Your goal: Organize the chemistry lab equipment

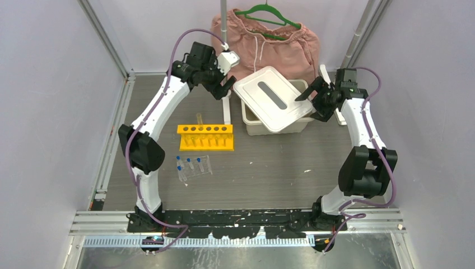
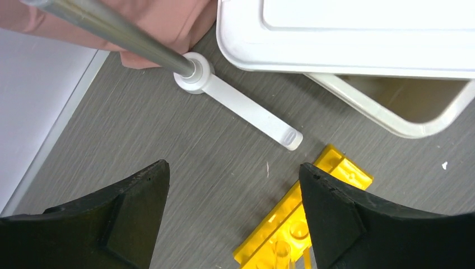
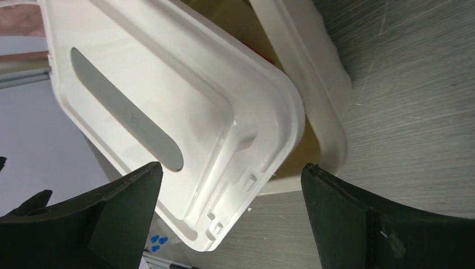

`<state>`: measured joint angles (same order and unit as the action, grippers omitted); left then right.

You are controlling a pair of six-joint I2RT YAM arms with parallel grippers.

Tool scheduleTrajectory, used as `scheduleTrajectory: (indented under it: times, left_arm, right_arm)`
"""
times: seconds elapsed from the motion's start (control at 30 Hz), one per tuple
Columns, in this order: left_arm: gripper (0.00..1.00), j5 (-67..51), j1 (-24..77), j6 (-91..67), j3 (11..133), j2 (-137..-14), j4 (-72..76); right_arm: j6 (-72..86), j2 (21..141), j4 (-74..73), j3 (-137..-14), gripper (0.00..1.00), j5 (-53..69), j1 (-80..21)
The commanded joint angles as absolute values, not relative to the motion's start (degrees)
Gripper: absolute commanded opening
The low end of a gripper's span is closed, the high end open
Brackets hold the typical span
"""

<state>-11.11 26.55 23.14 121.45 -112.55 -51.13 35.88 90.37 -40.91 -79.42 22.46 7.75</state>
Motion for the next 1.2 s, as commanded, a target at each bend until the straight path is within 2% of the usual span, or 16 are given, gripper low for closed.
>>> scheduleTrajectory:
  times: [0.0,0.13,0.33,0.57,0.63,0.8,1.17]
  left_arm:
    - [0.85,-9.1,28.3,20.3,123.1,-113.2,-44.2]
    - [0.85,-7.2,29.2,20.0,125.0,-115.4,-41.6]
    - [0.84,-5.9,29.4,17.9,135.9,-124.2,-42.3]
    - [0.81,-1.7,29.4,16.6,136.9,-128.6,-36.3]
    - [0.81,-1.2,29.4,16.5,136.8,-129.3,-35.4]
    - [0.81,-2.2,29.4,16.3,136.7,-130.7,-35.5]
    - [0.81,-3.3,29.3,17.2,135.2,-130.6,-36.6]
  right_arm:
    - [32.5,86.0,-46.4,-83.3,1.00,13.5,7.7]
    - [31.6,83.4,-47.8,-82.8,1.00,6.6,5.7]
    - [34.3,78.1,-41.4,-77.7,1.00,-3.9,1.1]
    - [32.9,85.1,-43.3,-81.1,0.99,-4.4,0.0]
    - [32.5,86.0,-42.8,-81.1,0.96,-4.7,0.0]
    - [31.6,87.6,-42.5,-80.3,0.79,-6.0,0.1]
    - [30.8,90.2,-41.9,-80.3,0.69,-6.4,2.0]
